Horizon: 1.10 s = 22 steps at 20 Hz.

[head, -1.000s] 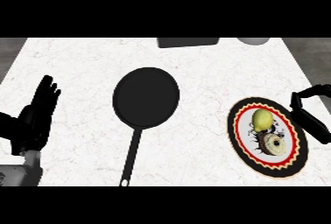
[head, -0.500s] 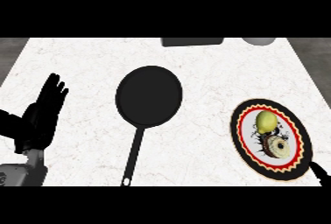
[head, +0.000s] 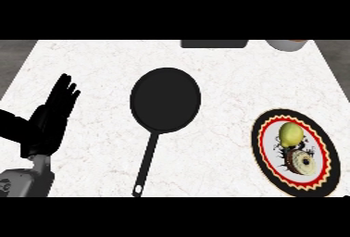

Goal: Pick the lemon from the plate and place it in the pan

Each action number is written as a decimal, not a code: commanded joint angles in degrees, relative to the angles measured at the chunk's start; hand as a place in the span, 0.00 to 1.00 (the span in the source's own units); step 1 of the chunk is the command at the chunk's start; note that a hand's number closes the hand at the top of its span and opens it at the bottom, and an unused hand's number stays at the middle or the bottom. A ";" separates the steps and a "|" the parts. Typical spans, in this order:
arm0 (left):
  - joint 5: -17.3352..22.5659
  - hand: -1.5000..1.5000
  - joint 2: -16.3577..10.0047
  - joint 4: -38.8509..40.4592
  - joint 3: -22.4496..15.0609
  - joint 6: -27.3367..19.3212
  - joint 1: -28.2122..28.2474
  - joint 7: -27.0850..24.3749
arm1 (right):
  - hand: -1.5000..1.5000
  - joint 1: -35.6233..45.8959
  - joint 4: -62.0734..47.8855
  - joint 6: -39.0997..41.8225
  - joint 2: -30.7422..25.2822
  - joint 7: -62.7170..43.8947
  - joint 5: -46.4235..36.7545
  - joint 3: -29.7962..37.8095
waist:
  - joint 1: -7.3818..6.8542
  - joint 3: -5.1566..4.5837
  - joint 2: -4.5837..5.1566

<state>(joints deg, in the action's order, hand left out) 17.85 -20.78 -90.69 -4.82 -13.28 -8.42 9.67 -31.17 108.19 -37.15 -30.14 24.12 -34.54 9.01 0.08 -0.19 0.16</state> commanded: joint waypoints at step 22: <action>-3.92 0.50 3.29 -0.76 0.21 -0.62 -1.65 3.36 | 0.00 18.01 1.93 44.77 8.87 -53.07 -56.49 -24.52 | -0.19 0.18 -0.19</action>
<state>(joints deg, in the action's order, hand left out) 15.66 -18.66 -90.37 -3.88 -12.31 -9.80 11.53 -14.88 110.76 5.76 -24.26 -23.52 -82.60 -10.92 -0.34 -0.04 0.06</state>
